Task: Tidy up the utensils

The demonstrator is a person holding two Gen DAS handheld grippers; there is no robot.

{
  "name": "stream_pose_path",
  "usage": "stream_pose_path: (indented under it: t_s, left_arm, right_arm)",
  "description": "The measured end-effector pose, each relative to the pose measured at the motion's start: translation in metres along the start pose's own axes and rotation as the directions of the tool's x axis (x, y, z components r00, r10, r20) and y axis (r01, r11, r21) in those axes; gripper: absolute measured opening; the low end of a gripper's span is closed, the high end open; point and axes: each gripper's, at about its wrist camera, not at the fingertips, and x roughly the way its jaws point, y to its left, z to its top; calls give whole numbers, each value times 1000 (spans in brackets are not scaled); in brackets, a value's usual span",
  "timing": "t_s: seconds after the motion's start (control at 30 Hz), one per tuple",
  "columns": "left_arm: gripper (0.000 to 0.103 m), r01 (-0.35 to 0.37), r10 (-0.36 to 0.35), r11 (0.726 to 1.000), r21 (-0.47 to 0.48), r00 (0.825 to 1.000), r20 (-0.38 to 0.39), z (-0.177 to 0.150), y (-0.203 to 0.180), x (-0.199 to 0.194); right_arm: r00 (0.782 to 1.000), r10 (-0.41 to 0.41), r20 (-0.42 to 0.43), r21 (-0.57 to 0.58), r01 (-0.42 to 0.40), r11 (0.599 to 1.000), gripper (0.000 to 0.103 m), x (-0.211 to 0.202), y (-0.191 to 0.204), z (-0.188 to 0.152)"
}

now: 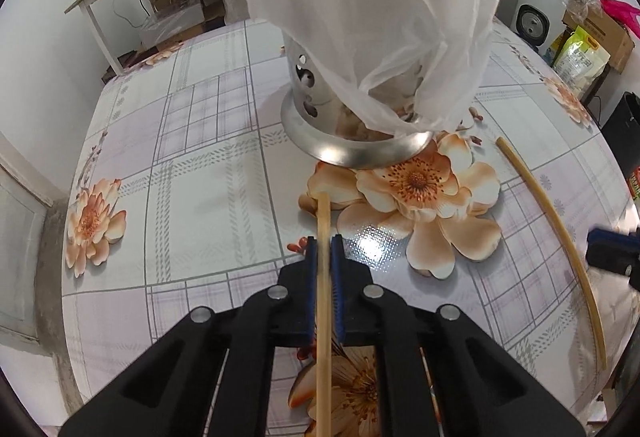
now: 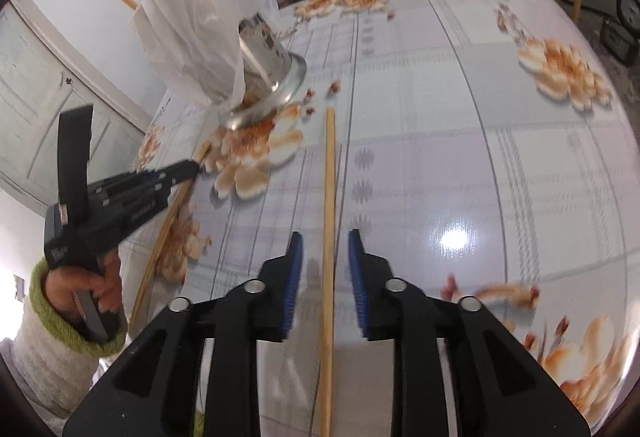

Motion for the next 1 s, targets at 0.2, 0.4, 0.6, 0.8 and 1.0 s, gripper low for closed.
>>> stream_pose_path:
  t_s: [0.2,0.4,0.6,0.8,1.0]
  left_arm:
    - [6,-4,4,1000,-24,1000,12,-4,1,-2]
    - [6,-5,6,1000,-25,1000,17,-7,1,-4]
    - [6,-7,8,1000,-24,1000,19,-9,1,-5]
    - [6,-11,11,1000,-19,1000,21,-9,0,-6]
    - [6,-12,13,1000,-17,1000,23,-10,0,-6]
  right_arm:
    - [997,-82,2,-75,82,994,27,21,16,22]
    - [987,-161,-5,-169,158,973,27,44,34,32]
    - [974,-228,6,-227,223,948,26,52,44,34]
    - [965,-263,16,-252,259,933,9,54,50,35]
    - [975,-220,5,-194,217,957,4,51,44,40]
